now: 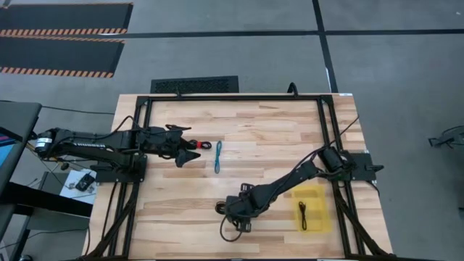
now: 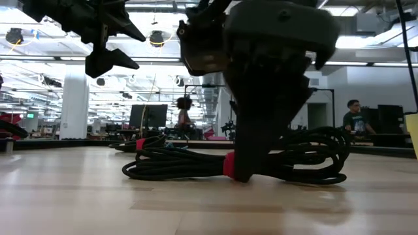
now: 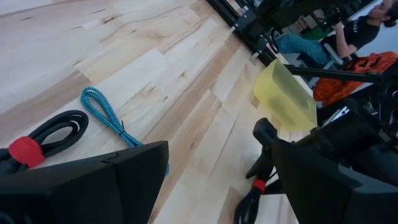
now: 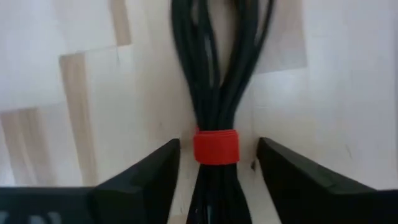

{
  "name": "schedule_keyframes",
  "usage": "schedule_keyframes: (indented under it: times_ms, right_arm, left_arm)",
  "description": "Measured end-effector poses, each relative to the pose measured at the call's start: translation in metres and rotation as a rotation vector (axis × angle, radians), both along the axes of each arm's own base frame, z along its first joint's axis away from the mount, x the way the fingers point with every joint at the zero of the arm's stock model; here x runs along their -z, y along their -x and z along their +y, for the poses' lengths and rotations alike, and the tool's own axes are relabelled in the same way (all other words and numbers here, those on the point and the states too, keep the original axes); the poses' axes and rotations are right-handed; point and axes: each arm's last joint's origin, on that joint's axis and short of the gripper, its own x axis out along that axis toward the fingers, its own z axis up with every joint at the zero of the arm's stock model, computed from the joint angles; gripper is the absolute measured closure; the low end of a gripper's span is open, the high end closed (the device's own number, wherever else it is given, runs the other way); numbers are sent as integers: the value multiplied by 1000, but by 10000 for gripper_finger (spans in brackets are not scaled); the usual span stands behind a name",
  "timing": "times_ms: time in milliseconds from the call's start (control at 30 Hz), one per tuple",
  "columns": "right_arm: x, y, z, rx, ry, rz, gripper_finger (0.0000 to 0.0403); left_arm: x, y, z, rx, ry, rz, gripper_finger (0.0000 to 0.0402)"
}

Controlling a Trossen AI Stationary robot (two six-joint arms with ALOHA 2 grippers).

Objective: Pick and place USB-C Cables
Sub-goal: Put the bottom black charger cable into the yellow bin

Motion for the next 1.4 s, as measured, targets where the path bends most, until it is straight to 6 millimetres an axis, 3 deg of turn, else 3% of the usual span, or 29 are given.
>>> schedule_keyframes:
  times_ms: [233, 267, 433, 600, 833, 967, 1033, 1167, 1400]
  right_arm:
    - [-2, 1, -6, 177, -21, 23, 359]
    - [-2, 1, -7, 197, -35, 27, 370]
    - [-17, 4, -16, 323, -99, 45, 370]
    - [-80, 21, -35, 433, -139, -4, 370]
    - [-159, 83, -56, 681, -58, -38, 370]
    - [-183, 131, -54, 834, 32, 49, 370]
    - [-188, 151, -48, 929, 76, 92, 370]
    - [-180, 174, -27, 1033, 51, 78, 370]
    - [-141, 204, 3, 1186, 137, 259, 370]
  left_arm:
    - [2, 1, 1, -43, -23, 20, 120]
    - [2, 1, 2, -53, -27, 23, 120]
    - [3, 2, 2, -82, 8, 29, 120]
    - [3, 2, 1, -65, 27, 36, 120]
    - [4, 3, 2, -93, 44, 46, 120]
    - [4, 3, 2, -110, 71, 41, 120]
    - [4, 3, 2, -119, 72, 40, 120]
    - [4, 3, 2, -143, 76, 38, 120]
    - [5, 2, 2, -154, 108, 42, 120]
